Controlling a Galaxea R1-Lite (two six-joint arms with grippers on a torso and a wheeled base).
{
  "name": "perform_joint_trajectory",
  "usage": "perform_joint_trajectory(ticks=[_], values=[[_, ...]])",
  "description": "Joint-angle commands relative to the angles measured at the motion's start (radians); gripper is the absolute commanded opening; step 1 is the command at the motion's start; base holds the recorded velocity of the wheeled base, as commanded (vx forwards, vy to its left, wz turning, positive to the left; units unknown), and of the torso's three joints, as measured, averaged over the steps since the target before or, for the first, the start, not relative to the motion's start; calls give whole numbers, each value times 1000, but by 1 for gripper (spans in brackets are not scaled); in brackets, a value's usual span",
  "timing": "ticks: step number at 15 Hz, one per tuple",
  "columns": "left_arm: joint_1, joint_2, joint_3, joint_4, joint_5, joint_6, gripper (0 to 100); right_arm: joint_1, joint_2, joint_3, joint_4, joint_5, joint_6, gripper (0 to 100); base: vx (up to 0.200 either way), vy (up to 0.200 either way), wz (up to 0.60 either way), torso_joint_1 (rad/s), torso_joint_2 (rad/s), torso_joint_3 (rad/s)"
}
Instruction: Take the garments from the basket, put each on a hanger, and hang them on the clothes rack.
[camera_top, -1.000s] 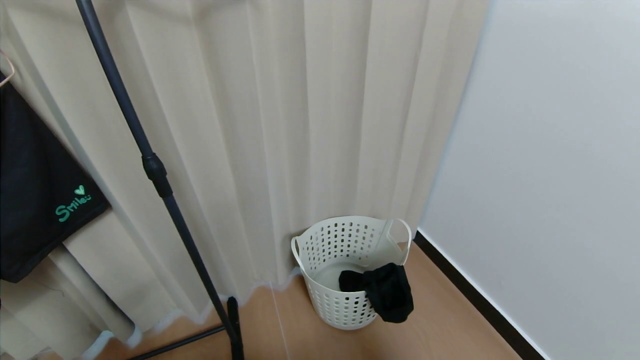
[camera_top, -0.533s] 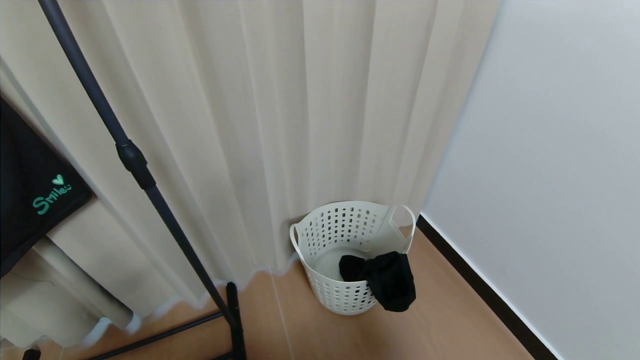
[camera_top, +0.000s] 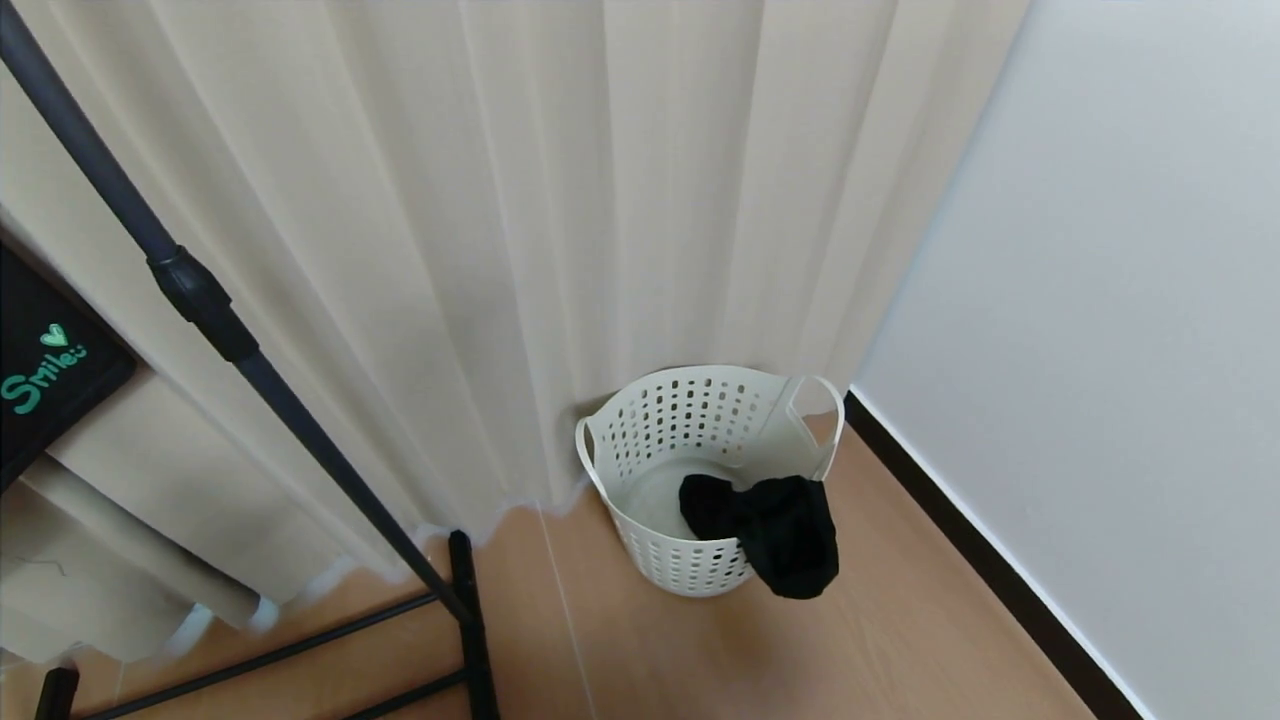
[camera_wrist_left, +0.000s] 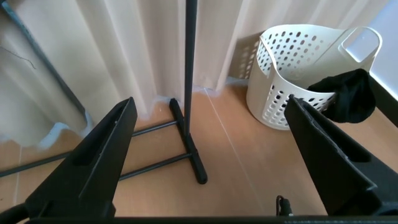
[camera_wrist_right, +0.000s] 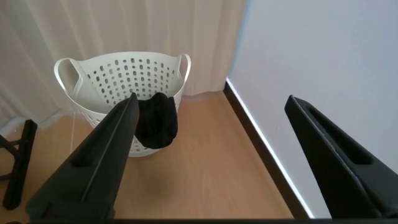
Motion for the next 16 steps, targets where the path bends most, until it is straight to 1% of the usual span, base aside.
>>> perform_joint_trajectory(ticks=[1,10,13,14,15,16], values=[[0,0,0,0,0,0,100,0,0,0,2,2,-2,100,0,0,0,7,-7,-198],[0,0,0,0,0,2,100,0,1,0,6,3,-2,100,0,0,0,2,3,-197],[0,0,0,0,2,2,100,22,66,0,6,8,1,100,0,0,0,2,2,-141],[0,0,0,0,2,2,100,30,135,0,6,8,1,100,0,0,0,0,0,0],[2,0,0,0,3,2,100,45,170,0,5,11,1,100,0,0,0,0,0,0],[0,0,0,0,5,2,100,79,230,0,-6,25,1,100,0,0,0,0,0,0]])
